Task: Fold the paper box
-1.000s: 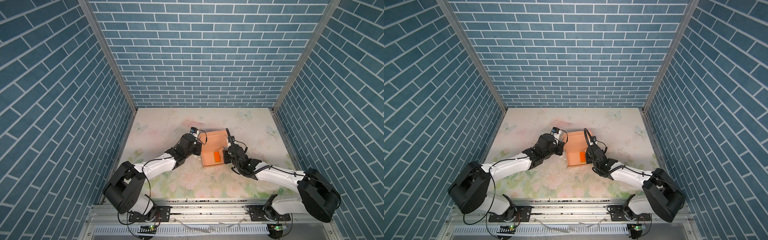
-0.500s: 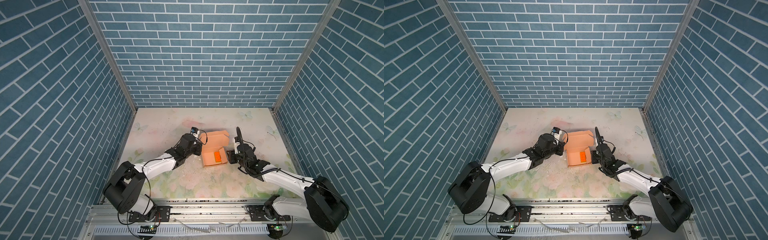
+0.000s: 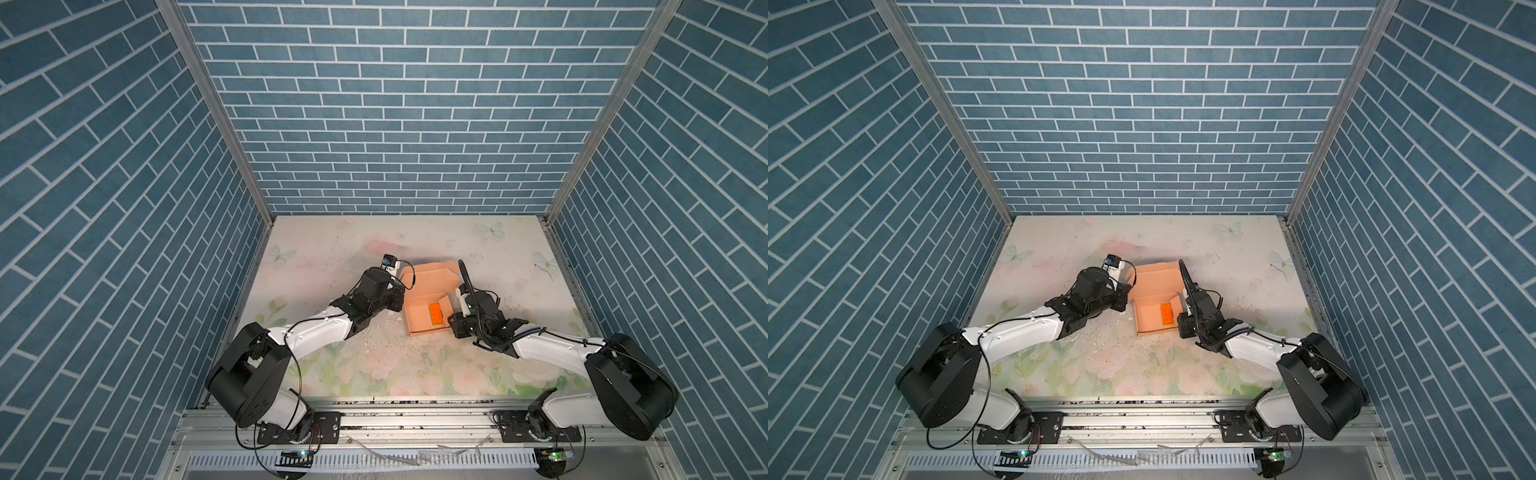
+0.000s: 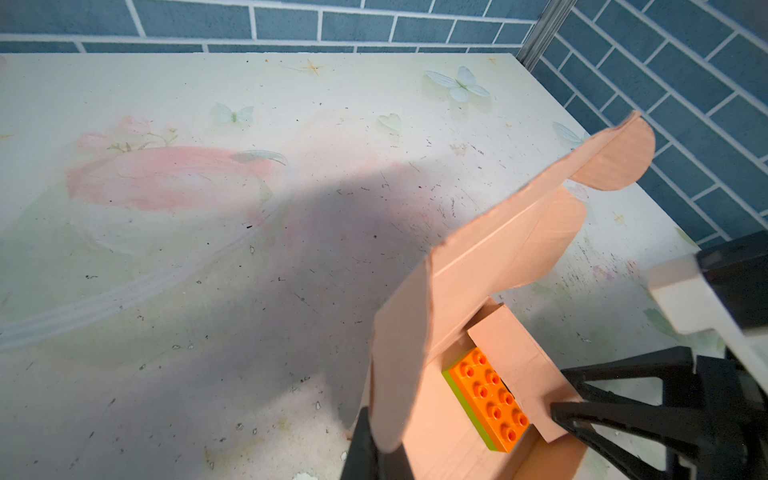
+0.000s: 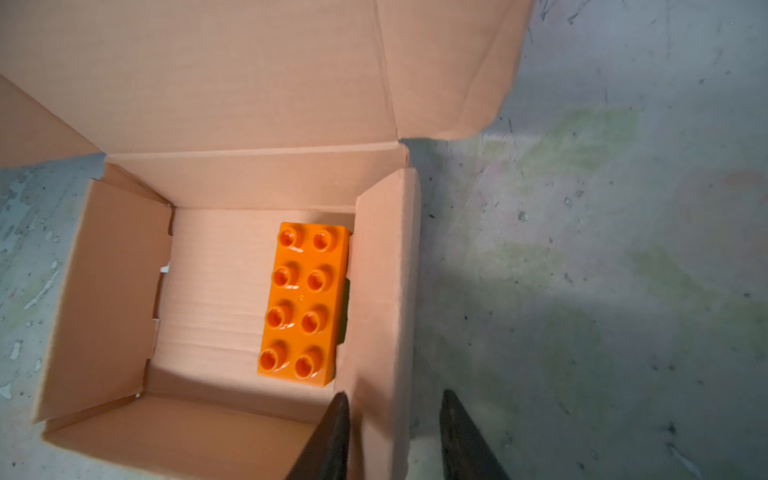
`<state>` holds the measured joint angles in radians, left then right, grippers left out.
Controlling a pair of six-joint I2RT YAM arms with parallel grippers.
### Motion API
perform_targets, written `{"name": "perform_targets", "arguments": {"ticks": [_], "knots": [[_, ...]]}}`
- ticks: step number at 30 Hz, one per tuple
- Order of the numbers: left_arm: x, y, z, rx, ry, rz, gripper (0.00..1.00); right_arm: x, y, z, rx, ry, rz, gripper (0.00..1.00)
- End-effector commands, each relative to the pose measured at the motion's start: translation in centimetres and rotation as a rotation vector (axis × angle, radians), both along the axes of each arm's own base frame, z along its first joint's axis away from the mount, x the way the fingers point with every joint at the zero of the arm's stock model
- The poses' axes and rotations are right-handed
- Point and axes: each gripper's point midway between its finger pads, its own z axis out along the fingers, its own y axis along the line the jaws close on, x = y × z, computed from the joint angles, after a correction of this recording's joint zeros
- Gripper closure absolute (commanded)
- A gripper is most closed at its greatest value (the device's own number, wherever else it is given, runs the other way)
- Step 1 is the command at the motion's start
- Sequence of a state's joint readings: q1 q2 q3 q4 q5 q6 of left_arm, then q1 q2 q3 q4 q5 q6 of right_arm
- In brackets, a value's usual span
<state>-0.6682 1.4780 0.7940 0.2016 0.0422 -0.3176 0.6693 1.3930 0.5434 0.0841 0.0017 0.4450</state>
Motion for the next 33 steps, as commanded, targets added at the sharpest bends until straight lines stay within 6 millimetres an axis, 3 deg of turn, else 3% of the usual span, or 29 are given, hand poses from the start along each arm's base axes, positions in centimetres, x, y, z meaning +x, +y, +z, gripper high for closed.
{"name": "perform_targets", "arguments": {"ticks": [1,13,22,28,33], "knots": [[0.0,-0.5,1.2,-0.026,-0.035,-0.018,1.00,0.4,0.4,0.2,-0.032,0.011,0.020,0.66],[0.2,-1.2,1.3,-0.028,-0.036,-0.048,1.00,1.6,0.2,-0.2,-0.133,0.010,0.040,0.70],[0.0,-1.1,1.2,-0.023,-0.032,-0.055,1.00,2.2,-0.3,-0.9,-0.210,0.015,0.038,0.89],[0.0,-1.0,1.1,-0.017,-0.036,-0.051,1.00,2.1,-1.9,-0.8,-0.328,-0.011,0.019,1.00],[0.1,-1.1,1.3,-0.022,-0.040,-0.050,1.00,2.1,-3.0,-0.7,-0.461,-0.044,0.007,1.00]]}}
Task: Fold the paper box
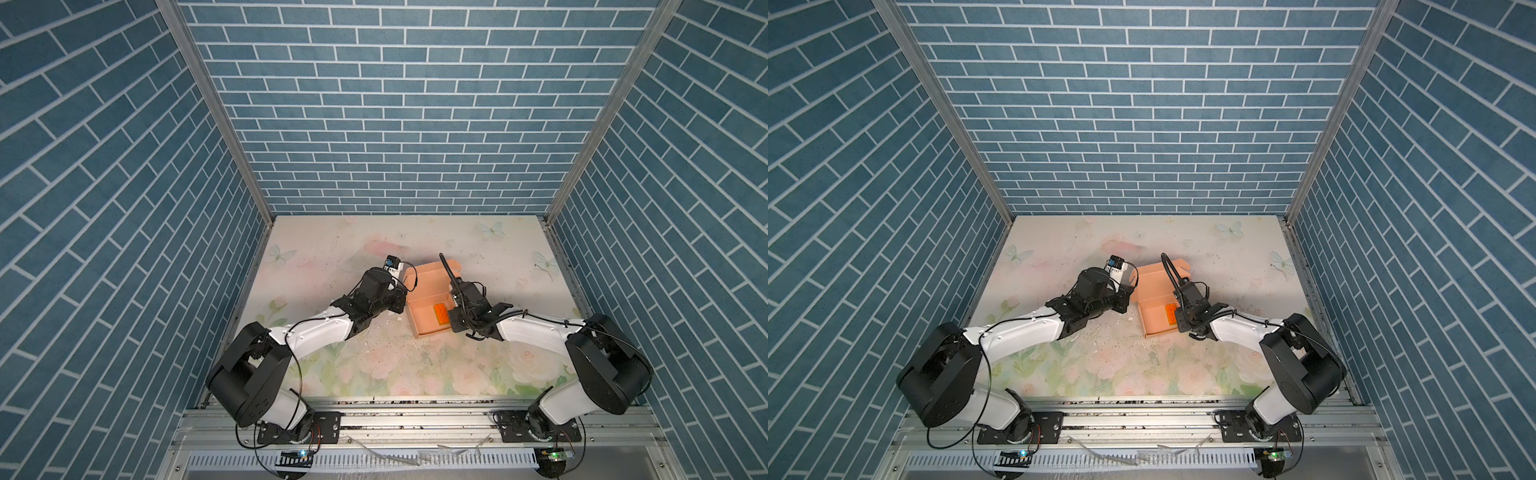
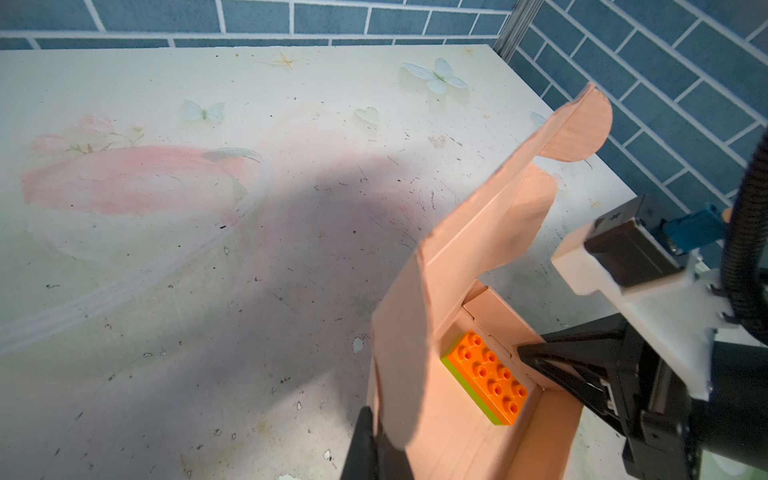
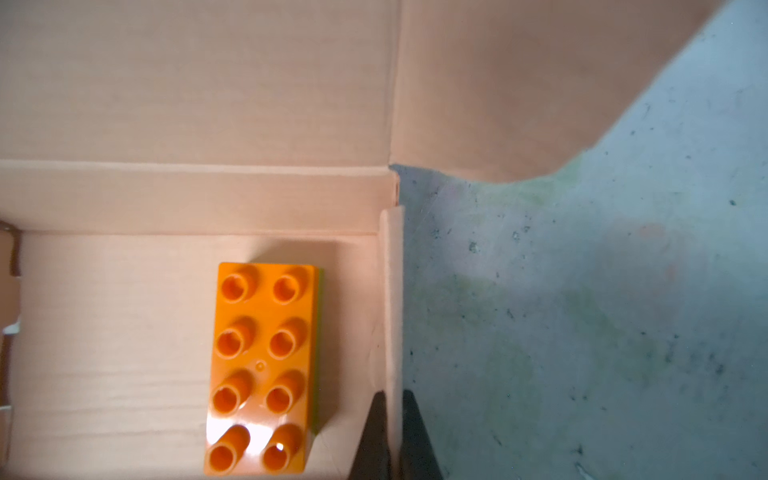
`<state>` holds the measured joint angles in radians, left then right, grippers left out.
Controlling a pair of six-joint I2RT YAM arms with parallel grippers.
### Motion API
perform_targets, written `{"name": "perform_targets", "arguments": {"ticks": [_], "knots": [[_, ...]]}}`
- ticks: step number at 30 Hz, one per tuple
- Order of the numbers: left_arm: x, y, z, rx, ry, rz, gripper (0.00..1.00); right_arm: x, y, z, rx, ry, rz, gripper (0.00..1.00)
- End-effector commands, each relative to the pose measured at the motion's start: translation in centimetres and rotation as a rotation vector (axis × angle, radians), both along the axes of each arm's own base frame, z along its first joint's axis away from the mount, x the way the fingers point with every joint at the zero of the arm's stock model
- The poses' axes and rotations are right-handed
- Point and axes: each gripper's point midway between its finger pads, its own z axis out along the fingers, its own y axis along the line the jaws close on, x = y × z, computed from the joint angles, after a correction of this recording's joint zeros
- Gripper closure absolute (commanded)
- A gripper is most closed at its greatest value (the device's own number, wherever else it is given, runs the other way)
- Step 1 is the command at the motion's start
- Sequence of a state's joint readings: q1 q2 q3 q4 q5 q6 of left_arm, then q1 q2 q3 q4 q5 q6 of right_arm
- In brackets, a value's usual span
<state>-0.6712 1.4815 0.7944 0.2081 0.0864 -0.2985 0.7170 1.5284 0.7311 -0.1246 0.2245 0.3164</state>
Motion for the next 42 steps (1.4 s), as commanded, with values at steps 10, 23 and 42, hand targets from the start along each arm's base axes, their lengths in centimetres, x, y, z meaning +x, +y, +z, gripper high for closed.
{"name": "perform_targets", "arguments": {"ticks": [10,23,42], "knots": [[0.5,-0.1,1.5,-0.021,-0.042,0.008,1.00,-0.1,-2.4,-2.2,-0.315,-0.059,-0.022,1.00],[0.4,0.4,0.6,-0.031,-0.002,0.053,1.00,-2.1,-0.7,-5.8,-0.167,0.033,0.003,1.00],[-0.3,0.9,0.6,-0.021,-0.013,0.044,1.00,-2.5,2.6,-2.2,0.039,0.054,0.035,0.87]]}}
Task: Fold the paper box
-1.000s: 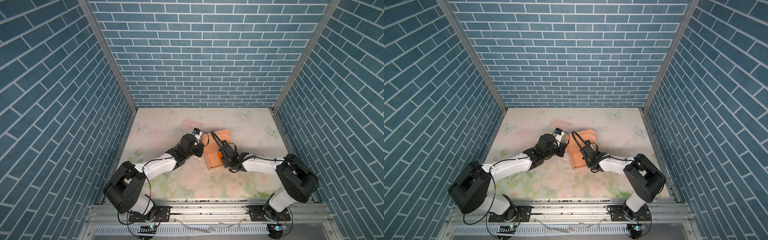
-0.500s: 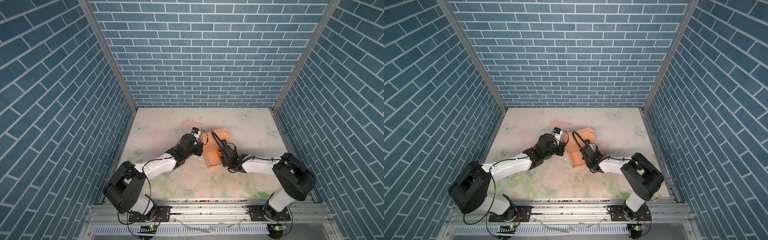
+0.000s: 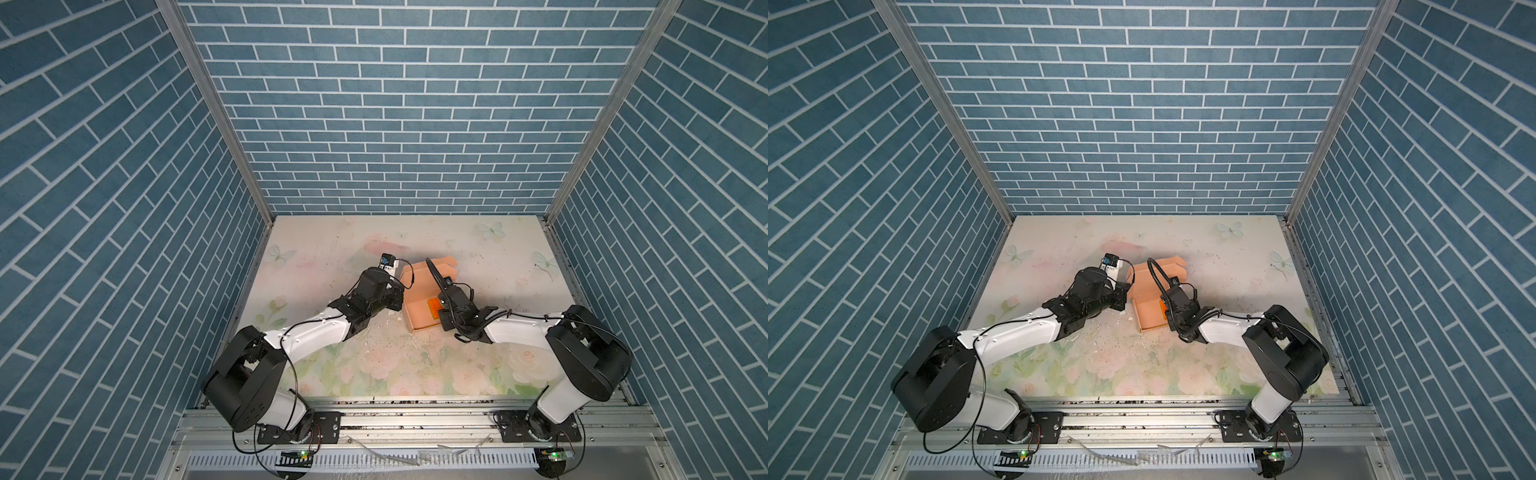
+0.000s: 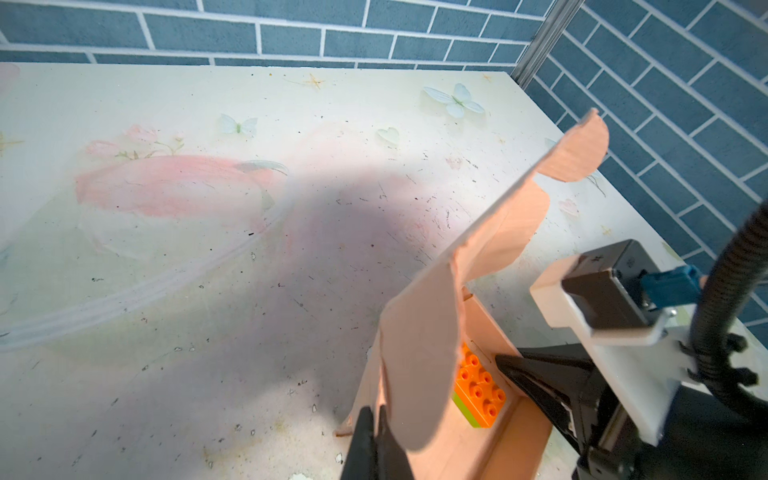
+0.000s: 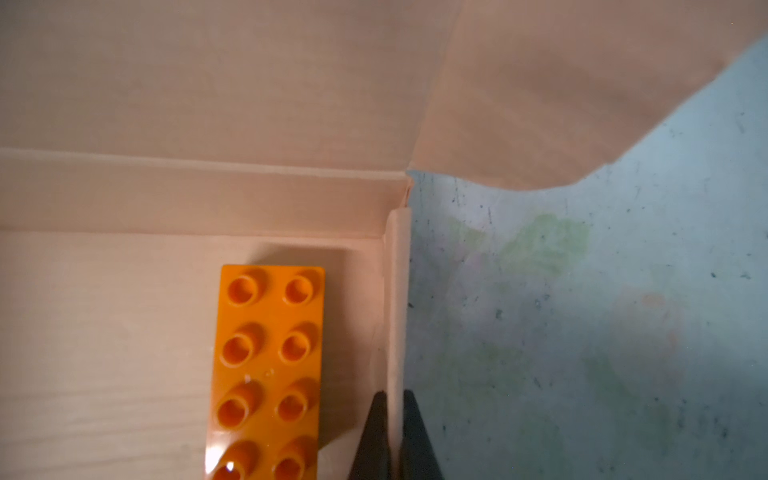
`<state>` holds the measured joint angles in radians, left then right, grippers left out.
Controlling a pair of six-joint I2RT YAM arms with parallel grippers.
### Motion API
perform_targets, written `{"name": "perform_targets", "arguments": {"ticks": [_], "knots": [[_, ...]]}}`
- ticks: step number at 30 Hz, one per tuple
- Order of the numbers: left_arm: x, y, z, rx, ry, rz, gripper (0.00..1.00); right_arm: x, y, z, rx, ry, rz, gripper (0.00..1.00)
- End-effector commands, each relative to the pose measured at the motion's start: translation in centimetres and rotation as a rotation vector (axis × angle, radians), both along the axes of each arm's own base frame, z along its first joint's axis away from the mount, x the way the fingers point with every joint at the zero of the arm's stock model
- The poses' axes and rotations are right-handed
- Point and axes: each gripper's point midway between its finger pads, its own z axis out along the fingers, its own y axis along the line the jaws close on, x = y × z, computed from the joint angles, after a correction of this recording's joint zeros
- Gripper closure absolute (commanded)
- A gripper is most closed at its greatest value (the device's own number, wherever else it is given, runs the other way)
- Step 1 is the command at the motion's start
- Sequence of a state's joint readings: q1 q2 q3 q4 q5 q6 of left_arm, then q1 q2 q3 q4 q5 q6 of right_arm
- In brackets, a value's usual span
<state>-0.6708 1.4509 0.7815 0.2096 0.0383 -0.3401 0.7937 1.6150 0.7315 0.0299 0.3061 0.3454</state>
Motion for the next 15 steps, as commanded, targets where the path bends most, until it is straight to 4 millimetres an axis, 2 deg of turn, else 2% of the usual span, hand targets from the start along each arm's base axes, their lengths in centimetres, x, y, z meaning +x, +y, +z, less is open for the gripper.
{"name": "perform_targets", "arguments": {"ticks": [1,4,8,15], "knots": [[-0.6,0.0,-0.2,-0.002,-0.006,-0.025,1.00,-3.2,-0.1,-0.9,0.038,0.131,0.025,0.82],[-0.8,-0.2,-0.3,-0.008,-0.014,-0.046,1.00,-2.9,0.2,1.1,0.085,0.095,0.019,0.70],[-1.1,-0.3,-0.4,-0.014,-0.025,-0.066,1.00,-2.6,-0.1,3.2,0.133,0.056,-0.001,0.61],[-1.5,-0.5,-0.4,-0.014,-0.032,-0.089,1.00,-2.2,-1.7,5.7,0.193,-0.014,-0.049,0.56]]}}
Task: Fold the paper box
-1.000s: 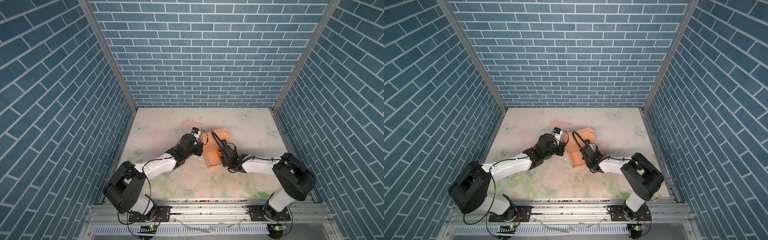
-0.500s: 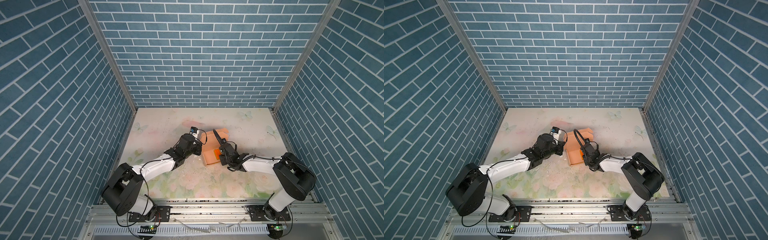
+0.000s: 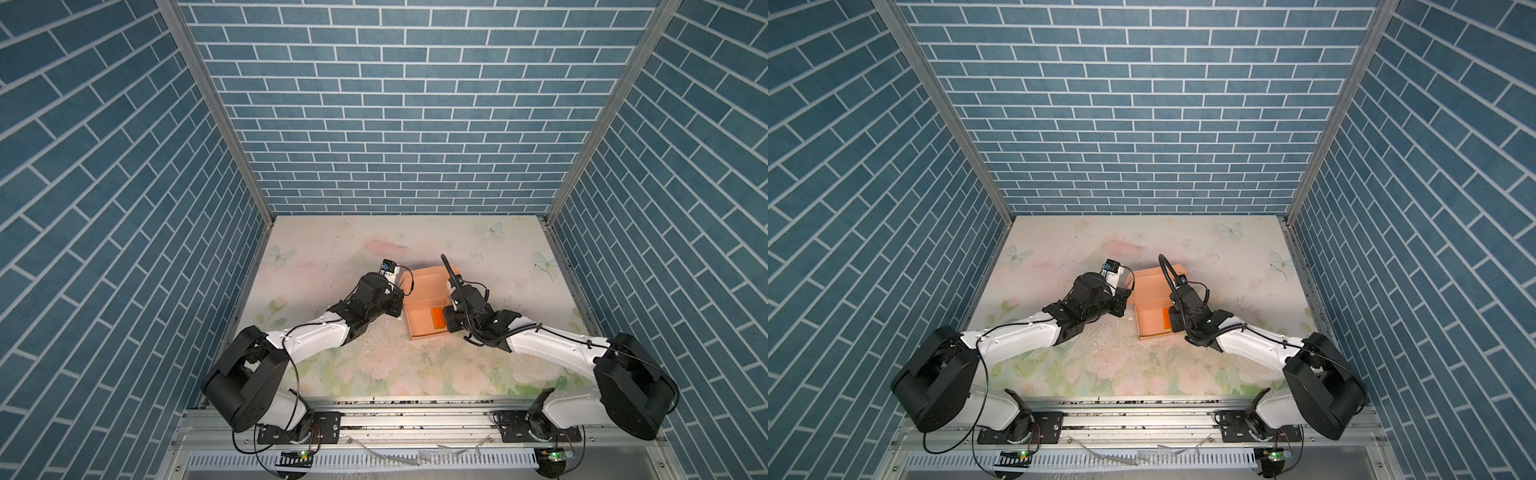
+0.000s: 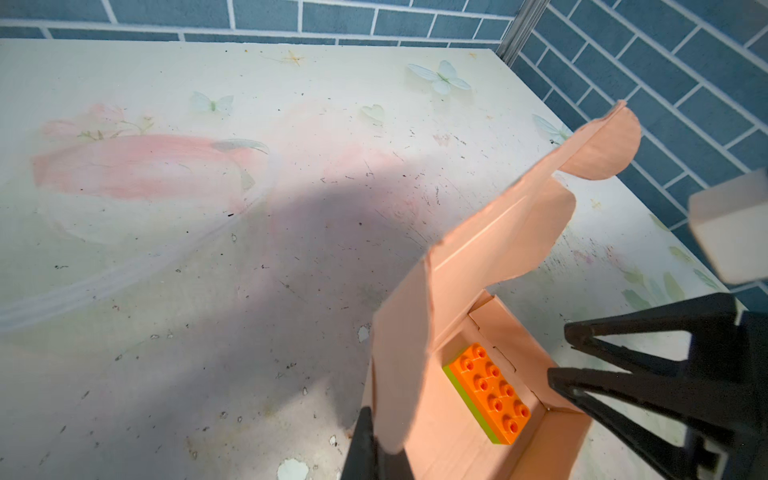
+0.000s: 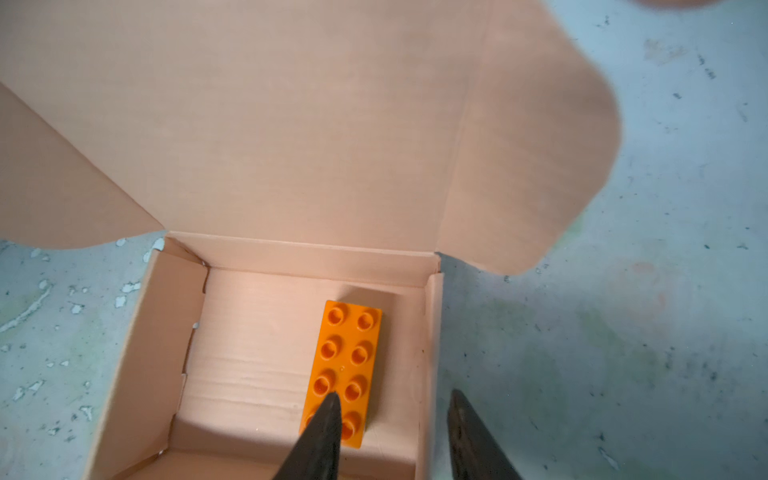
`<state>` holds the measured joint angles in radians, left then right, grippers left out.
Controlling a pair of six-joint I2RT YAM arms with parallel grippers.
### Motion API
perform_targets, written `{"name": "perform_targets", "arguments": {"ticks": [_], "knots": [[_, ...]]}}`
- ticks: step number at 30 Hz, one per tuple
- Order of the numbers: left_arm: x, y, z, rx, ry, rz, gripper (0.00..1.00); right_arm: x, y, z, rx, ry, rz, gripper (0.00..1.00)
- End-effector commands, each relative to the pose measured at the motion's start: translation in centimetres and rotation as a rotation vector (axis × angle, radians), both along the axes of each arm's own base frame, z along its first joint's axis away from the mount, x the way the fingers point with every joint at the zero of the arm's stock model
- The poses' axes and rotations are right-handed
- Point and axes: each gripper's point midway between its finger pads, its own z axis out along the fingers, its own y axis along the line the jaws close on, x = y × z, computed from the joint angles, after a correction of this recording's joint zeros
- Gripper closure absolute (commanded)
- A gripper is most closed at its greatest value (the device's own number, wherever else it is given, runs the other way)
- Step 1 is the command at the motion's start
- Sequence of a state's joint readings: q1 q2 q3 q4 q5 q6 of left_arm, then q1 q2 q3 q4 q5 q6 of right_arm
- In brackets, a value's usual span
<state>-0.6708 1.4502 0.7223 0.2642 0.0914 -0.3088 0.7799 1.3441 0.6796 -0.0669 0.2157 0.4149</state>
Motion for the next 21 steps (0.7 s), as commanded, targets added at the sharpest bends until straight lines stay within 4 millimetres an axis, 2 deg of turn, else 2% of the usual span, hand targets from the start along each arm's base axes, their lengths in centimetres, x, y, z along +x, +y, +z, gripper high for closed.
{"name": "perform_targets", "arguments": {"ticks": [1,12,18,21], "knots": [[-0.3,-0.2,1.0,-0.016,-0.035,-0.029,1.00,-0.2,-1.3,0.4,0.025,-0.001,-0.045,0.56],[-0.6,-0.2,1.0,-0.002,-0.042,-0.050,1.00,2.1,-4.8,3.5,0.159,-0.088,-0.095,0.56],[-0.6,-0.5,0.9,-0.003,-0.041,-0.066,1.00,3.9,-4.8,4.2,0.201,-0.132,-0.021,0.53],[-0.6,-0.6,1.0,-0.005,-0.044,-0.072,1.00,4.6,-3.9,4.7,0.242,-0.152,0.041,0.52]]}}
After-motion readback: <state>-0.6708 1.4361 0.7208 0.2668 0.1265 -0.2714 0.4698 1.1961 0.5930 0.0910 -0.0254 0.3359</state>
